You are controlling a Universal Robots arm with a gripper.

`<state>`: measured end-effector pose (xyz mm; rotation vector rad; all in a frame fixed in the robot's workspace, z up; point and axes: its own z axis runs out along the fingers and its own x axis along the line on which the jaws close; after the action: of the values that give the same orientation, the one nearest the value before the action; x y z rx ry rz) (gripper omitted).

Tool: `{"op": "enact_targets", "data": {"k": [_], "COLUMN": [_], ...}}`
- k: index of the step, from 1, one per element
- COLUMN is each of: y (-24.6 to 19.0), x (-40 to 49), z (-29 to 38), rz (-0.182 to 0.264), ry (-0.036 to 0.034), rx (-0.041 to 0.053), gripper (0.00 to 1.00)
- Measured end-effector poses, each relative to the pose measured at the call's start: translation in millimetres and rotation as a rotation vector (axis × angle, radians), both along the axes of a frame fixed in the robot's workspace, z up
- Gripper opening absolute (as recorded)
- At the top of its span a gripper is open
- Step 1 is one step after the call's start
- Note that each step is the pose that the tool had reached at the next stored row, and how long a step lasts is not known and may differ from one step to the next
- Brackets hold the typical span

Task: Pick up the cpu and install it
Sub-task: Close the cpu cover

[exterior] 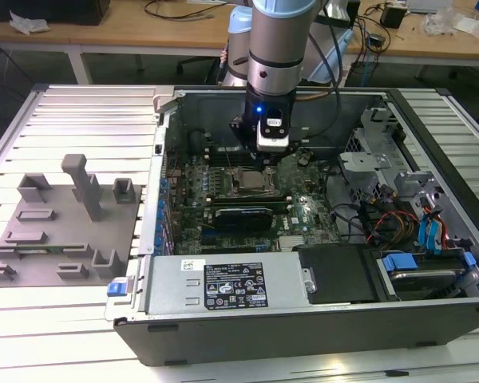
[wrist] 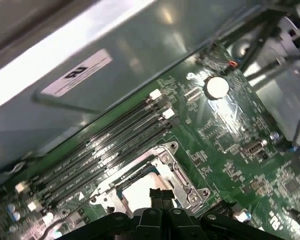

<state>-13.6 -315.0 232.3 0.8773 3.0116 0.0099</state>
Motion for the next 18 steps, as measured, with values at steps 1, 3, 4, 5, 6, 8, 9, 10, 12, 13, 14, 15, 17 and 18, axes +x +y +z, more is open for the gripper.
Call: {"op": "enact_targets", "data": {"k": [1,3,4,5,6,8,9,10,12,13,14,15,17,18], "y": [0.0,0.0,0.0,0.0,0.0,0.0,0.0,0.0,0.0,0.0,0.0,0.0,0.0,0.0], "x": [0.0,0.0,0.0,0.0,0.0,0.0,0.0,0.0,0.0,0.0,0.0,0.0,0.0,0.0], "z": [0.0,0.0,0.0,0.0,0.0,0.0,0.0,-0.1,-0.2,-0.3,-0.4,-0.5,-0.7,-0.7], "rz": [0.02,0.064,0.084,0.112,0.134,0.175,0.193,0.225,0.286,0.306,0.337,0.379,0.439,0.456], "ry": [0.0,0.0,0.0,0.0,0.0,0.0,0.0,0.0,0.0,0.0,0.0,0.0,0.0,0.0], "rx": [0.0,-0.0001,-0.0001,0.0,0.0,0.0,0.0,-0.0001,-0.0002,-0.0001,-0.0001,-0.0001,-0.0001,-0.0001], "gripper": [0.11,0.11,0.11,0.11,0.11,0.11,0.11,0.11,0.11,0.11,0.11,0.11,0.11,0.11]}}
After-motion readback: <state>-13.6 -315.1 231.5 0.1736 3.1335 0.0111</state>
